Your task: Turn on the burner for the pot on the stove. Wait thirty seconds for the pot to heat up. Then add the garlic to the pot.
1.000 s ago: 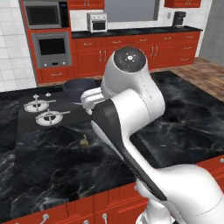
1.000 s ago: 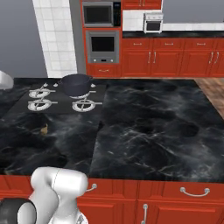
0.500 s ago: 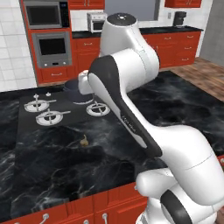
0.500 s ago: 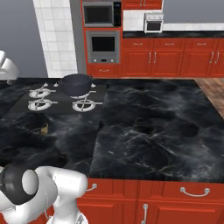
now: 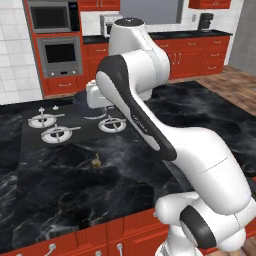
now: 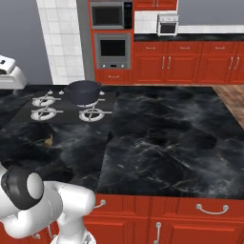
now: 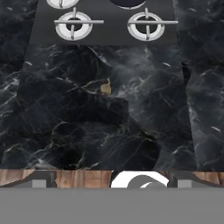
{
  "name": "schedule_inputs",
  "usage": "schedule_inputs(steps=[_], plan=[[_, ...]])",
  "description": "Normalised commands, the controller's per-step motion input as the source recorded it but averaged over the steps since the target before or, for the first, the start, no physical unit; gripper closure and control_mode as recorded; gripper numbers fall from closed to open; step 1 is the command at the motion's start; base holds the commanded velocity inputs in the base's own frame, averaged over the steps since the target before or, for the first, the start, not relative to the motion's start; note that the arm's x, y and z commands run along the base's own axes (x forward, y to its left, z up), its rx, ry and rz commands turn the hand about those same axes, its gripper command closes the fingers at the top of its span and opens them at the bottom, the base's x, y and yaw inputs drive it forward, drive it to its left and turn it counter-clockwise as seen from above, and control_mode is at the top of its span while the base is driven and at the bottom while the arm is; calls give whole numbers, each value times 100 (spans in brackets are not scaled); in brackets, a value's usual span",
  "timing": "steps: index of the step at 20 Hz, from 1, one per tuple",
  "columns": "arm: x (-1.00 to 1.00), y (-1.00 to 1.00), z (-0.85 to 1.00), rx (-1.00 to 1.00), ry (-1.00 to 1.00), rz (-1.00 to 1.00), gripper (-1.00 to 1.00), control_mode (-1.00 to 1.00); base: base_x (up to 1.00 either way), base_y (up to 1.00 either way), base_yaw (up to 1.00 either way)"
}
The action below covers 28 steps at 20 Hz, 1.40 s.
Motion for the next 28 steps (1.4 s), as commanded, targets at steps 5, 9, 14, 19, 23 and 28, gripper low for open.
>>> schedule_inputs(steps=[5, 9, 14, 19, 23, 28], plan=[[1, -5, -45, 15, 7, 0, -100, -100, 0, 0, 0], [0, 0, -47, 3, 5, 0, -100, -100, 0, 0, 0], [0, 0, -43, -6, 2, 3, -100, -100, 0, 0, 0], [0, 0, -48, -5, 5, 3, -100, -100, 0, 0, 0], [0, 0, -56, 0, 7, 4, -100, -100, 0, 0, 0], [9, 0, -59, 0, 9, 4, -100, -100, 0, 0, 0]])
